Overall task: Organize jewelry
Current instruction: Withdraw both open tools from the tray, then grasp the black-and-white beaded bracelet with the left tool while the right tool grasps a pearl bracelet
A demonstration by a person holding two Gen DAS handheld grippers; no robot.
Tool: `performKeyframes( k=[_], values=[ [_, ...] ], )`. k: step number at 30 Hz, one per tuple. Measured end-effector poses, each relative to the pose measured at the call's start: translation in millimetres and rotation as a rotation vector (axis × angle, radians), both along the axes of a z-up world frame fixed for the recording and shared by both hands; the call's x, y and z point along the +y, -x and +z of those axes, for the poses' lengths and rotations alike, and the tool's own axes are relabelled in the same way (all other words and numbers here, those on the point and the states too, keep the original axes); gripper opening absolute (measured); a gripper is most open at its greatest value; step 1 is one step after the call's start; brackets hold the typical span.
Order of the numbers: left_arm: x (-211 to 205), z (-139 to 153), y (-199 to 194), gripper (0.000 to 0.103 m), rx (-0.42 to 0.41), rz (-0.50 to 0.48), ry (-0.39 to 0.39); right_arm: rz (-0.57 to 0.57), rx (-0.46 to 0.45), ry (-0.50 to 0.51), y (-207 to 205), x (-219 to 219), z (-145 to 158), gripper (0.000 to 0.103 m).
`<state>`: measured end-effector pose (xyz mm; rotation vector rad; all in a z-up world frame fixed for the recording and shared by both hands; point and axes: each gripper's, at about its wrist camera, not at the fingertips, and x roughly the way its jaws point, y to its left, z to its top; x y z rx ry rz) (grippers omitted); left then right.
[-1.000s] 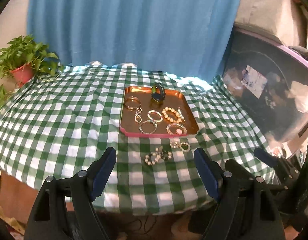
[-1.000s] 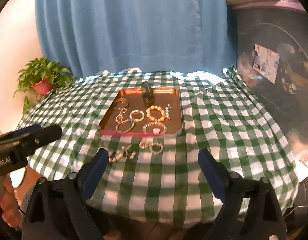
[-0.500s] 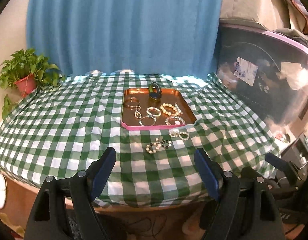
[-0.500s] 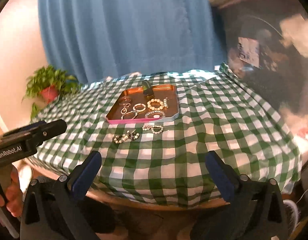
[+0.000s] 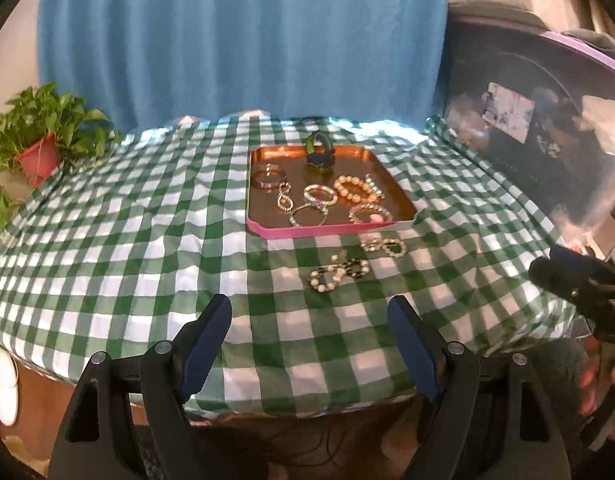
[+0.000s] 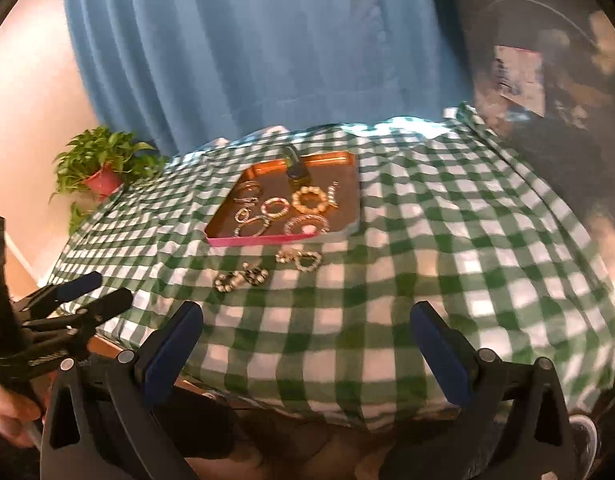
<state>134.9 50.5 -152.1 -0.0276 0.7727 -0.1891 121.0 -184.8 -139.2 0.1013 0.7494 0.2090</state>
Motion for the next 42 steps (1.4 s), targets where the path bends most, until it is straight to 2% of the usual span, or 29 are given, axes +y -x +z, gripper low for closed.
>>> performKeyframes(
  k=[6, 10, 15, 18, 20, 22, 23, 24, 26, 28, 31, 33, 34, 37, 40, 42],
  values=[
    [-3, -26, -32, 0.08, 0.044, -0.045, -0.008, 0.076, -0.084, 0.045, -22, 21, -13, 0.103],
    [-11, -40, -60, 0.08, 0.071, -0.099, -0.005, 0.134, -0.082, 0.111, -44, 37, -31, 0.101],
    [-26, -63, -95, 0.077, 0.152, -0.207, -0.003, 0.182, -0.019, 0.106, -84, 40, -54, 0.092],
    [-40, -74, -110, 0.07, 0.161, -0.281, -0.041, 0.214, -0.013, 0.148, -106, 44, -63, 0.077],
    [-46, -81, -116, 0.063, 0.168, -0.306, -0.068, 0.23, 0.017, 0.149, -118, 45, -73, 0.053],
    [-50, -92, -125, 0.032, 0.199, -0.329, -0.078, 0.253, 0.082, 0.136, -133, 44, -87, 0.041],
    [-50, -92, -127, 0.028, 0.188, -0.322, -0.078, 0.261, 0.104, 0.148, -139, 44, -93, 0.038],
    [-48, -91, -130, 0.016, 0.188, -0.321, -0.044, 0.263, 0.109, 0.162, -142, 45, -98, 0.038],
    [-44, -92, -134, 0.014, 0.215, -0.318, 0.021, 0.28, 0.124, 0.169, -146, 47, -105, 0.038],
    [-42, -94, -135, 0.01, 0.218, -0.296, 0.02, 0.293, 0.136, 0.175, -150, 47, -111, 0.038],
    [-38, -93, -136, 0.01, 0.223, -0.26, 0.026, 0.294, 0.123, 0.207, -153, 53, -113, 0.038],
    [-33, -92, -134, 0.01, 0.232, -0.229, 0.04, 0.305, 0.102, 0.255, -151, 60, -113, 0.029],
    [-30, -90, -129, 0.01, 0.237, -0.211, 0.05, 0.317, 0.1, 0.254, -150, 63, -113, 0.008],
    [-26, -87, -115, 0.01, 0.262, -0.195, 0.092, 0.324, 0.104, 0.278, -141, 64, -110, 0.005],
    [-27, -87, -99, 0.01, 0.296, -0.206, 0.103, 0.321, 0.149, 0.213, -121, 55, -108, 0.005],
    [-31, -90, -92, 0.011, 0.319, -0.226, 0.081, 0.321, 0.194, 0.134, -109, 46, -108, 0.005]
  ],
)
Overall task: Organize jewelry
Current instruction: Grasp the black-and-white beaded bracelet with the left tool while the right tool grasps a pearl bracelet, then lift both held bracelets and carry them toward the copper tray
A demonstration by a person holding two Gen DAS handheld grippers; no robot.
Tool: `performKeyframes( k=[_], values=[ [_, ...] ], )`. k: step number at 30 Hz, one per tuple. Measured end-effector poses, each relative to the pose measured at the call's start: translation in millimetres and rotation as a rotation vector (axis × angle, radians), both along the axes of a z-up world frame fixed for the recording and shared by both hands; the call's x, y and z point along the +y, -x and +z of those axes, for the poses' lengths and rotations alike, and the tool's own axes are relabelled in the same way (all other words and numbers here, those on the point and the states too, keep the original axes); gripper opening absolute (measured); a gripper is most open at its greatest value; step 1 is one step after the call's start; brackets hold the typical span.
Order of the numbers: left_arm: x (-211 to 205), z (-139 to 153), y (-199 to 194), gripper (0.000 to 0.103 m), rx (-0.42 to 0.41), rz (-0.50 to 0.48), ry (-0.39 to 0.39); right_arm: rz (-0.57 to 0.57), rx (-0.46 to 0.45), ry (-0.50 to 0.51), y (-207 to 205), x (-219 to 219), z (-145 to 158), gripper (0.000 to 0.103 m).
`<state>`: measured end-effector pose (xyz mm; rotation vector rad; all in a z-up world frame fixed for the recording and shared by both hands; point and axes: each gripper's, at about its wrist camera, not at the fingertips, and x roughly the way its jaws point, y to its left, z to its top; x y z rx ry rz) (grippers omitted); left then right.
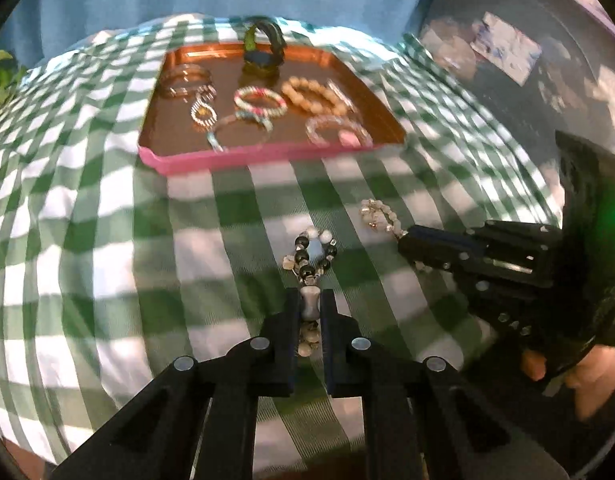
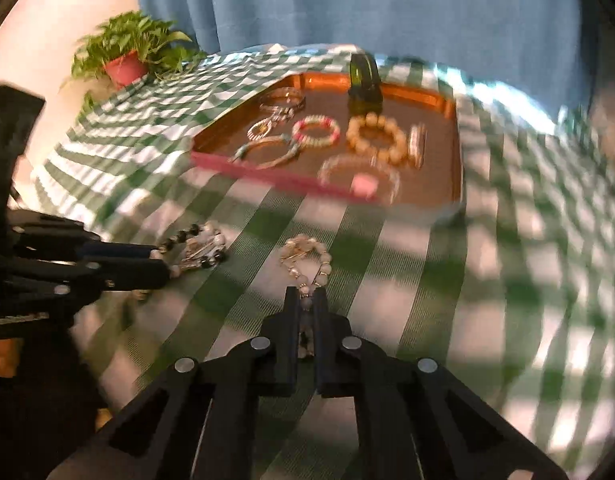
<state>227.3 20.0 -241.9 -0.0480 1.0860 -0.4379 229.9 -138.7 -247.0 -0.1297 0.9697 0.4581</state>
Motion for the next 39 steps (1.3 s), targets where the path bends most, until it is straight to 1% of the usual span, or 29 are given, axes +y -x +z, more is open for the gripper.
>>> performKeyframes(
  k=[2, 4, 8, 15, 17, 19, 24, 26, 28, 30, 31, 33, 34, 35, 36, 37, 39],
  values=[
    [-4, 0, 3, 0.013, -0.016, -0.009, -0.032, -0.004, 0.028, -0.045, 7, -6, 0, 0.005],
    [-7, 2, 0, 0.013, -0.019, -0.013, -0.045, -0.015, 0.03, -0.054, 9, -9, 0, 0.005],
    [-5, 3, -12, 0.014, -0.014, 0.004, -0.016, -0.042, 0.019, -0.063, 1, -13, 1, 0.008],
    [-5, 1, -29, 0.015, 0.01, -0.003, 0.006, 0.052, -0.048, 0.026, 5, 4, -1, 0.009],
    [-4, 1, -31, 0.015, 0.017, 0.0, 0.013, 0.063, -0.051, 0.02, 4, 5, -2, 0.012],
    [-3, 1, -32, 0.015, 0.023, -0.002, 0.021, 0.065, -0.051, 0.01, 2, 4, -2, 0.012],
    [-5, 0, -37, 0.019, 0.008, -0.033, 0.035, 0.072, -0.062, 0.019, 2, 7, -3, 0.013],
    [-4, -1, -40, 0.019, 0.007, -0.029, 0.052, 0.077, -0.06, 0.009, 2, 7, -3, 0.019],
    [-4, -1, -41, 0.019, -0.001, -0.031, 0.058, 0.089, -0.072, 0.026, 2, 12, -3, 0.022],
    [-5, -2, -38, 0.017, -0.027, -0.038, 0.045, 0.101, -0.095, 0.057, 5, 17, -3, 0.024],
    [-5, -2, -36, 0.013, -0.033, -0.036, 0.044, 0.107, -0.112, 0.075, 7, 19, -3, 0.024],
    [-5, -3, -35, 0.013, -0.038, -0.029, 0.054, 0.101, -0.109, 0.066, 5, 17, -3, 0.024],
    [-7, -2, -34, 0.013, -0.045, -0.035, 0.039, 0.095, -0.1, 0.053, 4, 16, -3, 0.022],
    [-8, -2, -33, 0.013, -0.052, -0.038, 0.029, 0.086, -0.101, 0.059, 3, 14, -3, 0.01],
    [-8, -1, -32, 0.011, -0.055, -0.032, 0.027, 0.068, -0.109, 0.076, 1, 13, -3, 0.007],
    [-8, 0, -31, 0.009, -0.059, -0.028, 0.035, 0.062, -0.104, 0.065, 0, 10, -2, 0.005],
    [-8, 1, -28, 0.009, -0.059, -0.03, 0.031, 0.047, -0.094, 0.035, -1, 7, -2, 0.005]
  ],
)
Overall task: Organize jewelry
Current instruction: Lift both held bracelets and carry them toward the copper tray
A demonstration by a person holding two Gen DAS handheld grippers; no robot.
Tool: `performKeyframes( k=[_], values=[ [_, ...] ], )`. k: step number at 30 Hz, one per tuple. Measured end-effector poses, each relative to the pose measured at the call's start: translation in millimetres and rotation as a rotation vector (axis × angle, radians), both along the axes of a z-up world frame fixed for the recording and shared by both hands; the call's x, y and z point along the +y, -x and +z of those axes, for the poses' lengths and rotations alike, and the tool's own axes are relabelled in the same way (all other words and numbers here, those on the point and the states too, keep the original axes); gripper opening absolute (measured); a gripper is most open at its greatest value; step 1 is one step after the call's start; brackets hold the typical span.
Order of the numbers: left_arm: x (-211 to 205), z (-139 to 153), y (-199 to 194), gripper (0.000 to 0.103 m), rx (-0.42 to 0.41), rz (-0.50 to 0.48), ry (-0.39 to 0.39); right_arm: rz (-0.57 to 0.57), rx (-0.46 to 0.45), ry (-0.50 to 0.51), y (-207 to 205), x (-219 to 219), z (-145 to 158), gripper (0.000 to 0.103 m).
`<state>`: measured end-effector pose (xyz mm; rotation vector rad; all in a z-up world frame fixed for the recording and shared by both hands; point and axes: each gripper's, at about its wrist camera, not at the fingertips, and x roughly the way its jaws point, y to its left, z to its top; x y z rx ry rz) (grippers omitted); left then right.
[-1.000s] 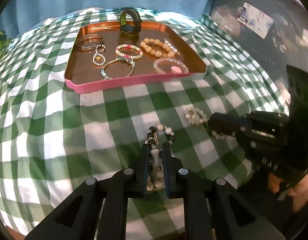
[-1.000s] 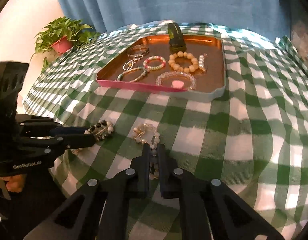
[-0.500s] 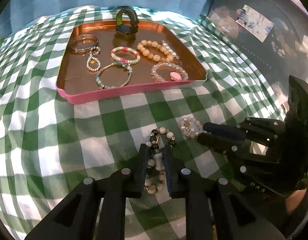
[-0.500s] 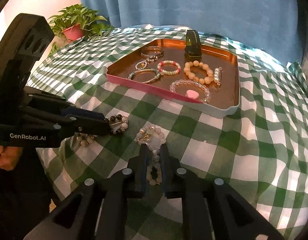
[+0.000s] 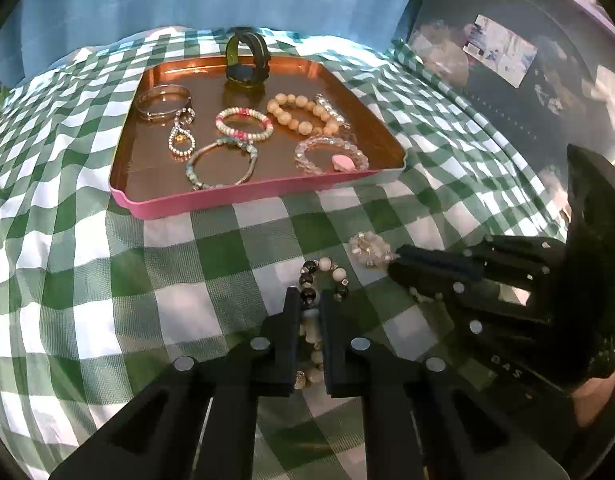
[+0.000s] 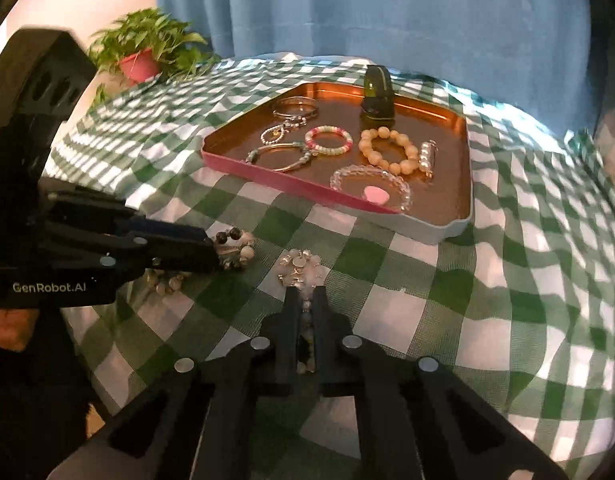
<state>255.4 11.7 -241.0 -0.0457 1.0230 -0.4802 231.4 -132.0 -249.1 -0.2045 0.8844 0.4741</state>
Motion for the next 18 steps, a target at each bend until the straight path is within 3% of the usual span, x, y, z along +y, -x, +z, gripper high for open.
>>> performKeyframes(
  k=[3, 10, 18],
  values=[
    [2, 8, 6, 0.009, -0.016, 0.007, 0.004, -0.033, -0.008, -0.003, 1, -4, 2, 0.005],
    [12, 41, 20, 0.009, -0.045, 0.1, 0.03, -0.104, -0.001, -0.123, 10, -15, 24, 0.005],
    [6, 78, 54, 0.009, -0.115, 0.138, -0.015, -0.155, 0.001, -0.234, 40, -16, 56, 0.005]
  ],
)
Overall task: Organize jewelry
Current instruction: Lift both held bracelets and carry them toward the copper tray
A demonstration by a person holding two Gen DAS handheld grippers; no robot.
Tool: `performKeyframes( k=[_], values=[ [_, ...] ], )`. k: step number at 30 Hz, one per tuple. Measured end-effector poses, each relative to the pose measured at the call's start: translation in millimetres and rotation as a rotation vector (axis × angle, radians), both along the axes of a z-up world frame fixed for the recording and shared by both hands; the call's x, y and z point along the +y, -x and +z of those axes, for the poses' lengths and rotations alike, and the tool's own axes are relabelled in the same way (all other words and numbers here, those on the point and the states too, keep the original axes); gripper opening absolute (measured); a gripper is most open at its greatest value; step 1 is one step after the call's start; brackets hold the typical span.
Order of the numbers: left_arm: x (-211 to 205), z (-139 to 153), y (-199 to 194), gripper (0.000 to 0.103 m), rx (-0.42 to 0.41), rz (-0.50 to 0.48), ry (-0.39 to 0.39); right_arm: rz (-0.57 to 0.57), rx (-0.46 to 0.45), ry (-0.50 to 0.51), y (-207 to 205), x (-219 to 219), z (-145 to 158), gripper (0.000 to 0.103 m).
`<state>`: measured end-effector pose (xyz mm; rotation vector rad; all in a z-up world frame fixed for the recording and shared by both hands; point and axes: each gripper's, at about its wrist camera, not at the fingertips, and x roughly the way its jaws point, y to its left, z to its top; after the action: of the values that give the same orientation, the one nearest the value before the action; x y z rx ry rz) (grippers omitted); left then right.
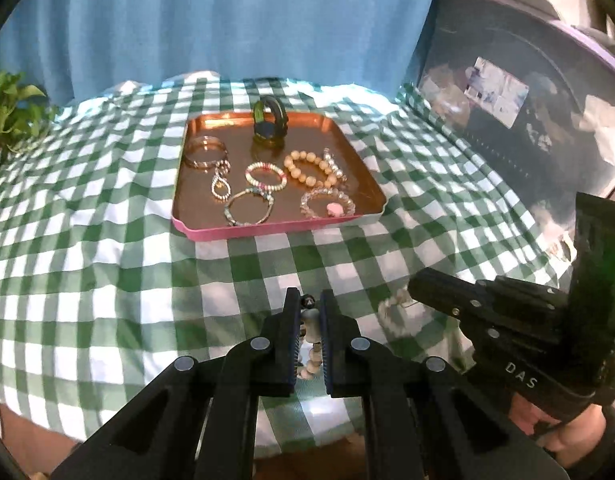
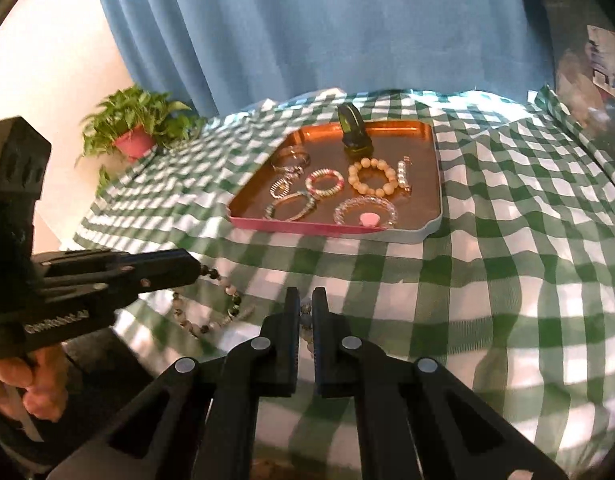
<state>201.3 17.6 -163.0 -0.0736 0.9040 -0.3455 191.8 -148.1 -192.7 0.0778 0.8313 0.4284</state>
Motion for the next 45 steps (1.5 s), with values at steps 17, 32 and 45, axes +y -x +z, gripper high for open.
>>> performKeyframes(
  k=[17, 32, 45],
  values=[
    [16, 91, 45, 0.01, -0.197, 0.013, 0.078, -0.026, -0.156, 0.038, 46, 6, 86, 0.005],
    [9, 121, 12, 0.01, -0.293, 0.028, -0.049, 0.013, -0.247, 0.012, 12, 23, 134, 0.005],
    [-9, 114, -59, 0.01, -0.348, 0.049, -0.064, 0.032, -0.267, 0.014, -50, 30, 137, 0.005]
  ],
)
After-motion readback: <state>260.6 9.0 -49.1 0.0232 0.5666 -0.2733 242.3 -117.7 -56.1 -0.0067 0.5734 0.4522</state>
